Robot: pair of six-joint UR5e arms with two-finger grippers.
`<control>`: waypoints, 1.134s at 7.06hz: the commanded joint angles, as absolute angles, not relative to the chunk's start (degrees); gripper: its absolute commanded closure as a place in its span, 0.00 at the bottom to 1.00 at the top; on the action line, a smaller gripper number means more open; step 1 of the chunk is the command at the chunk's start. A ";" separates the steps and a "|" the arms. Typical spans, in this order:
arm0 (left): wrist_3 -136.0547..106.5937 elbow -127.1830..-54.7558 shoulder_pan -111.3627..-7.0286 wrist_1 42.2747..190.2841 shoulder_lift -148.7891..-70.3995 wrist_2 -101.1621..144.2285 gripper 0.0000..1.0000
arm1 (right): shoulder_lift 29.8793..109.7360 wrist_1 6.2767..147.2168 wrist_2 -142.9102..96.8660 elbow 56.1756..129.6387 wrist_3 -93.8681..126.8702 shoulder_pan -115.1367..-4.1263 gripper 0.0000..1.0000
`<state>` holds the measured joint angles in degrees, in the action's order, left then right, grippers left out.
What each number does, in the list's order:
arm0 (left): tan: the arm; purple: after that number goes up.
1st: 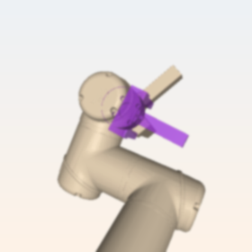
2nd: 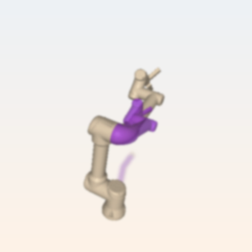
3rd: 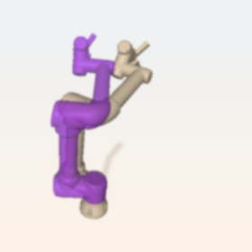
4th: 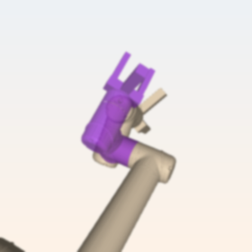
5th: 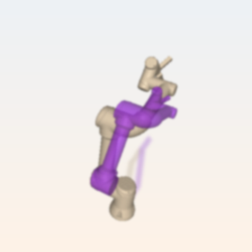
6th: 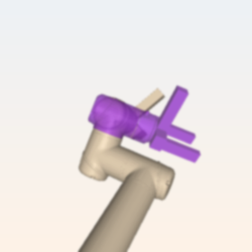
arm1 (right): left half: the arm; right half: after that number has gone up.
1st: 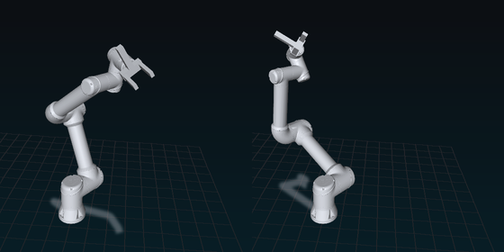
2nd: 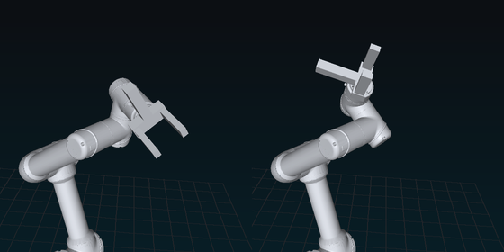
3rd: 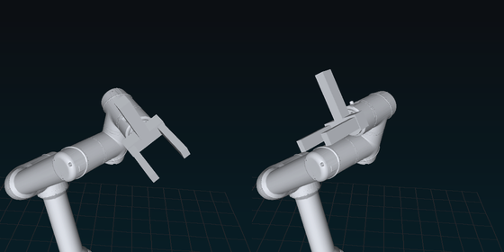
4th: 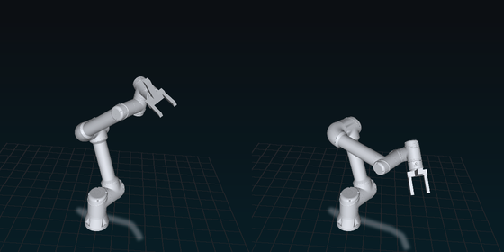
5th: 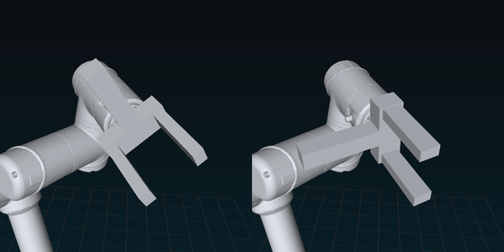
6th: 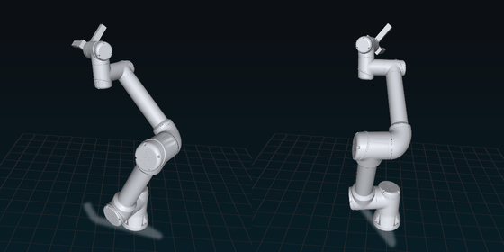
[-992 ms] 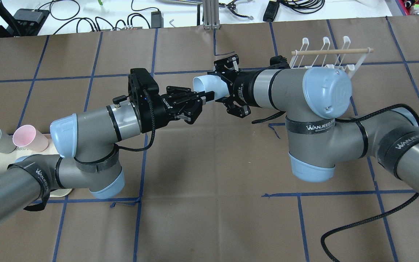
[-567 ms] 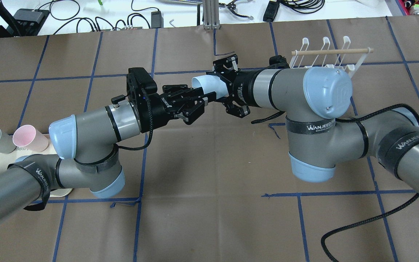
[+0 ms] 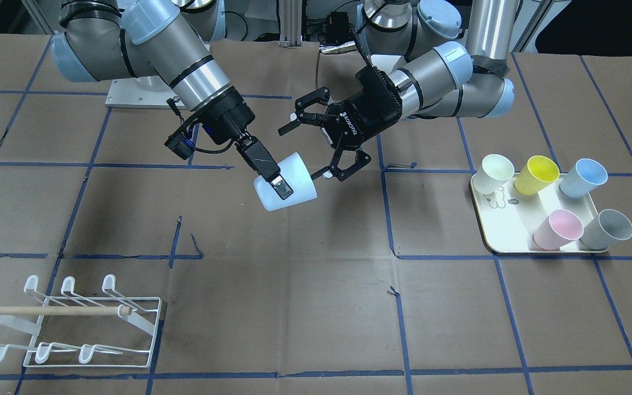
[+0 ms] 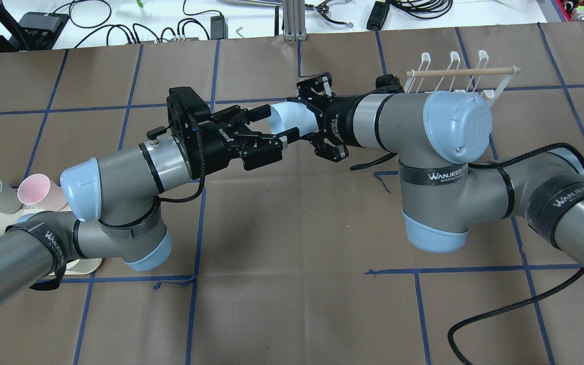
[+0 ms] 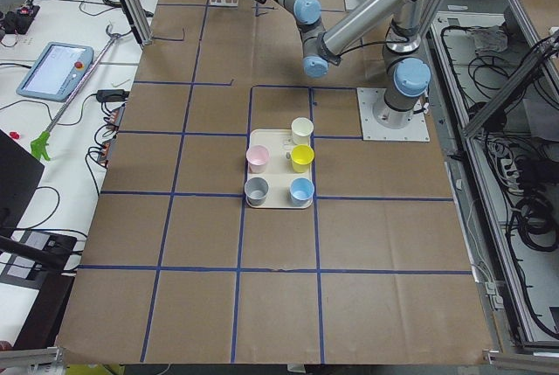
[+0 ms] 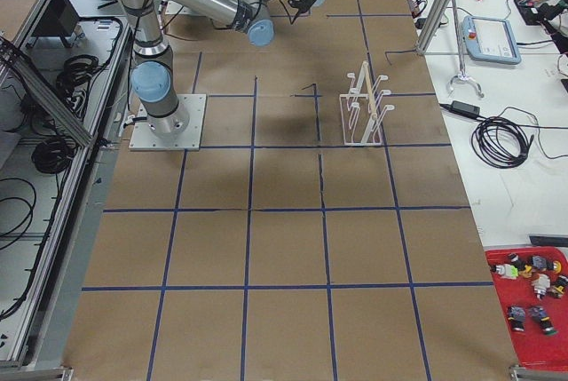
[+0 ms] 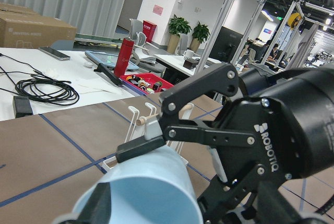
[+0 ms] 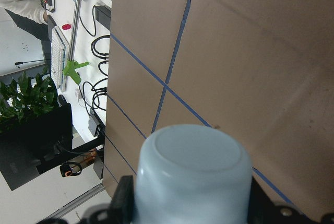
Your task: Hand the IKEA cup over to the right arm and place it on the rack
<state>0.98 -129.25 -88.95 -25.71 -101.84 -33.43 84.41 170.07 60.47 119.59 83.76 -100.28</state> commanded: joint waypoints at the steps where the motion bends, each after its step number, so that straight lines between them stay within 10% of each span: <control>1: 0.79 -129.72 -84.49 -25.40 -100.73 -39.02 0.01 | 84.29 170.16 60.99 119.27 83.50 -100.28 0.50; 8: 0.79 -127.19 -79.89 -8.31 -99.33 -72.18 0.01 | 77.36 173.04 79.05 109.01 30.30 -93.79 0.65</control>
